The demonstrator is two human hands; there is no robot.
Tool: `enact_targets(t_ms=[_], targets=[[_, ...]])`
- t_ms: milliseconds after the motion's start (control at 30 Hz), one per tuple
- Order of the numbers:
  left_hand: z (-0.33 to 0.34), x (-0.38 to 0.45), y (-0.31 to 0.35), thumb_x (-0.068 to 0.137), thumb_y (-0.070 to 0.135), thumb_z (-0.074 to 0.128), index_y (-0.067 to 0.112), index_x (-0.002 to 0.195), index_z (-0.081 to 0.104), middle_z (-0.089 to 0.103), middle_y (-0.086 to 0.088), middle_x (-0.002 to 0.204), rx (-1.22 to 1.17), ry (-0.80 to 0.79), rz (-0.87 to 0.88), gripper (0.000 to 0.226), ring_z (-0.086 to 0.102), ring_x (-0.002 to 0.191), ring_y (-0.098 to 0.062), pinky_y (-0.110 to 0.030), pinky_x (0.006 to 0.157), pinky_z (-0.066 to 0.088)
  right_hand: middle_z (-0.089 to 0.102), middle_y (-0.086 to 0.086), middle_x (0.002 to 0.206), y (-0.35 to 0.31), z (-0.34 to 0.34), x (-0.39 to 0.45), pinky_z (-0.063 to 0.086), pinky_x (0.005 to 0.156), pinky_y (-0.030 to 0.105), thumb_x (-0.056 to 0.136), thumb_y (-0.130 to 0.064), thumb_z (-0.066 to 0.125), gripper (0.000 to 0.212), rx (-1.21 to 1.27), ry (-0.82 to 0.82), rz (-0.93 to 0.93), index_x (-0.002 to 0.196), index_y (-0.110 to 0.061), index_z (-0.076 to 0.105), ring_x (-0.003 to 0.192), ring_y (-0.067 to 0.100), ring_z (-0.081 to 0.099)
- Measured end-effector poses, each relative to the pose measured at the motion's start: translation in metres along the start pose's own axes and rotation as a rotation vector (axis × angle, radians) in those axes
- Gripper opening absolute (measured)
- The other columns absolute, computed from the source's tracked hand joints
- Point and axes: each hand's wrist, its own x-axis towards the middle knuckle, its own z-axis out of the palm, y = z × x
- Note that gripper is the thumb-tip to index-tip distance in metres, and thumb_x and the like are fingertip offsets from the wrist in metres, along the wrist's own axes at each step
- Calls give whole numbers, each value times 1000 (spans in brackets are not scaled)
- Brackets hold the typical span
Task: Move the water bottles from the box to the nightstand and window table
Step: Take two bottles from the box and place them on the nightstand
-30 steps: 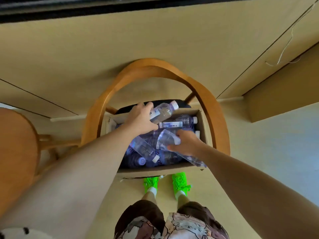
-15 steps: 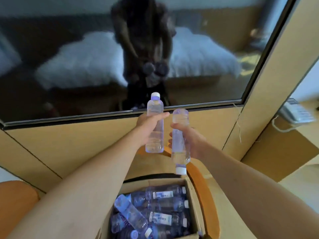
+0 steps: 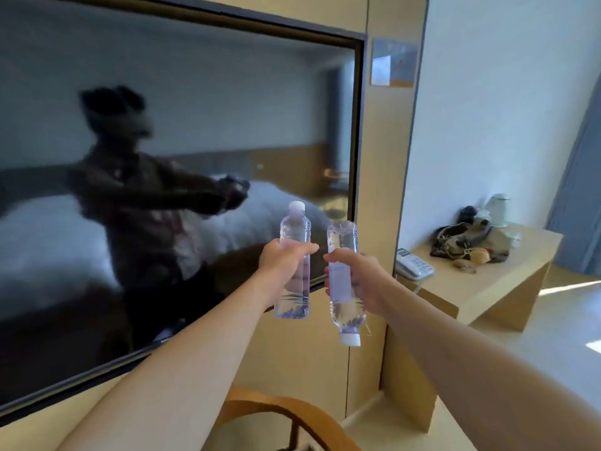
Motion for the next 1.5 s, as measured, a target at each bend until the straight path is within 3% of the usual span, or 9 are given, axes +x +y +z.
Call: enact_targets(t_ms=[100, 267, 467, 567, 733, 867, 1267, 1367, 1500], targets=[[22, -7, 4, 68, 40, 84, 17, 96, 70, 74, -1, 64, 7, -141, 25, 38, 74, 58, -18, -35, 54, 60, 73, 15, 83, -7, -19, -24, 61, 60, 38, 78, -19, 83, 46, 26, 120, -32, 115, 1, 65, 63, 28, 68], [69, -33, -1, 74, 37, 83, 13, 107, 66, 76, -13, 93, 61, -368, 48, 44, 76, 80, -30, -51, 73, 65, 75, 15, 85, -8, -59, -83, 56, 51, 28, 78, -22, 82, 43, 8, 346, -87, 113, -2, 67, 63, 23, 72], [143, -102, 14, 77, 25, 85, 7, 112, 68, 74, -23, 108, -13, -634, 31, 43, 75, 93, -40, -52, 69, 65, 71, 16, 85, -17, -117, -190, 58, 56, 31, 81, -20, 81, 36, -4, 610, -161, 109, -3, 67, 64, 26, 68], [184, -154, 28, 81, 21, 83, 8, 107, 67, 75, -21, 99, -10, -784, 65, 33, 76, 69, -29, -36, 49, 60, 71, 12, 75, -20, -142, -254, 59, 54, 30, 83, -20, 80, 22, 6, 707, -224, 97, -6, 71, 60, 23, 70], [248, -261, 44, 80, 22, 85, 8, 113, 63, 77, -20, 96, -16, -1017, 140, 42, 78, 77, -35, -52, 62, 65, 73, 12, 80, -16, -190, -378, 59, 57, 32, 79, -27, 82, 32, 14, 893, -297, 100, -6, 70, 65, 25, 71], [297, -363, 46, 79, 24, 87, 8, 116, 62, 74, -17, 95, -54, -1166, 151, 48, 75, 69, -28, -36, 55, 60, 71, 13, 81, -4, -227, -494, 62, 62, 36, 75, -27, 83, 34, 62, 1010, -298, 98, -6, 70, 64, 26, 69], [411, -716, 29, 83, 20, 83, -1, 110, 69, 78, -21, 91, -84, -1673, 122, 37, 77, 74, -37, -51, 62, 65, 70, 14, 81, 48, -273, -843, 61, 59, 34, 80, -19, 79, 26, 183, 1525, -293, 98, -5, 68, 61, 27, 67], [425, -792, 28, 82, 21, 83, 1, 108, 69, 75, -11, 75, -85, -1800, 111, 35, 73, 59, -25, -38, 53, 60, 70, 13, 79, 58, -273, -910, 61, 58, 35, 79, -20, 79, 27, 185, 1636, -306, 98, -6, 67, 61, 27, 67], [450, -880, 26, 81, 20, 82, 3, 110, 68, 75, -16, 83, -61, -1971, 94, 37, 74, 63, -27, -38, 55, 59, 73, 11, 74, 65, -275, -986, 59, 54, 33, 77, -22, 83, 29, 191, 1845, -321, 98, -9, 68, 59, 26, 70]])
